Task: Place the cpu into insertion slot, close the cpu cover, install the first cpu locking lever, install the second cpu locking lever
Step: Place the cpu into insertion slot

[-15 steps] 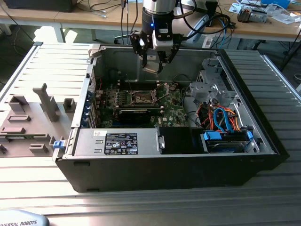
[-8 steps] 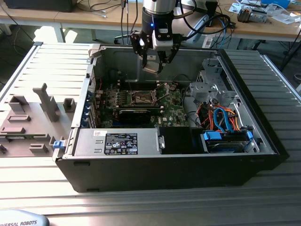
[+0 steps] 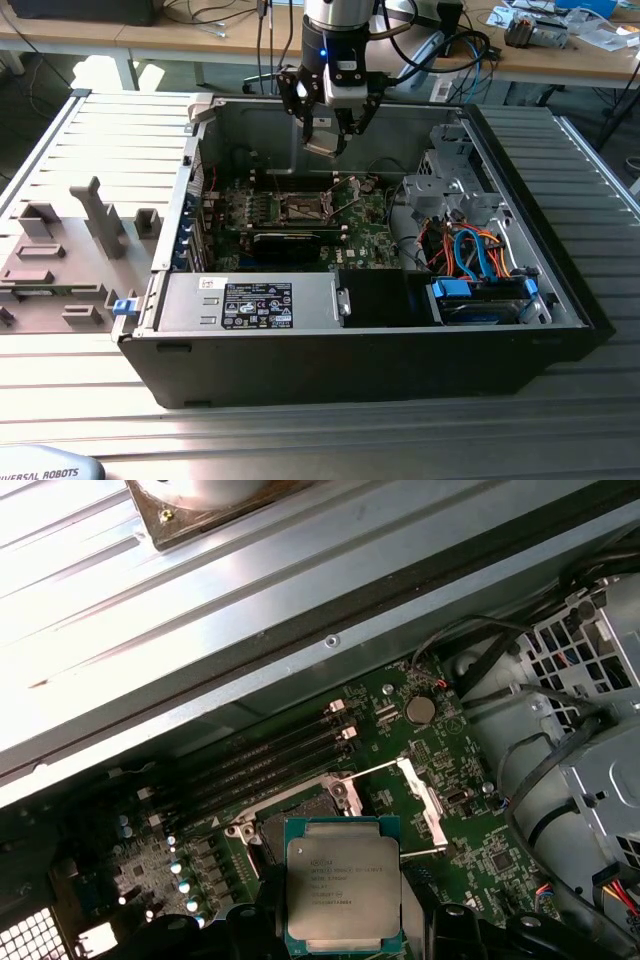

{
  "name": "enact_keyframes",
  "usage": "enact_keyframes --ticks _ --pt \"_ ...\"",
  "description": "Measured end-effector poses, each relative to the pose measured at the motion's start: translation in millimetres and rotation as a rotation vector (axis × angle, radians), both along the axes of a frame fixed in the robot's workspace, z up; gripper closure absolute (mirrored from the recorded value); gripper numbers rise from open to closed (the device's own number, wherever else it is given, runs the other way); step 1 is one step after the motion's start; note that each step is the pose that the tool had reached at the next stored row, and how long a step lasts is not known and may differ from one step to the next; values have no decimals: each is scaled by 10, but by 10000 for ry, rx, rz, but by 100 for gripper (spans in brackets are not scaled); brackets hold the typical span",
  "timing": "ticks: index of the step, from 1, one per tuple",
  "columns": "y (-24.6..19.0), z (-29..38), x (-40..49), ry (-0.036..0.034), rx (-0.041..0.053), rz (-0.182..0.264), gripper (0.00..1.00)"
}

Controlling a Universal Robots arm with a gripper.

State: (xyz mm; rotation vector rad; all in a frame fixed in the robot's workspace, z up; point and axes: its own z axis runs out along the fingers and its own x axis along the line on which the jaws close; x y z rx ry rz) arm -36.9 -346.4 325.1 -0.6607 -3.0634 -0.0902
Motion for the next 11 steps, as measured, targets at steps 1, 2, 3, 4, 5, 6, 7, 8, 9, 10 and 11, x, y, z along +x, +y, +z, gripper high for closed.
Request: enact_keyframes --ticks 1,2,3,4,5,6,7,8,9,10,11 --pt "0 0 0 0 0 -3 46" --pt "0 0 0 0 1 -9 46" --pt "0 0 0 0 0 -16 46" --pt "0 0 0 0 1 -32 46" --pt "0 0 0 0 0 -44 46" --pt "0 0 0 0 1 -50 46" --pt "0 0 0 0 0 -57 46" --pt "0 0 0 0 0 -66 46" --pt "0 0 0 0 1 -69 46" --pt "0 0 0 0 0 -70 46" --pt "0 0 0 0 1 -76 46"
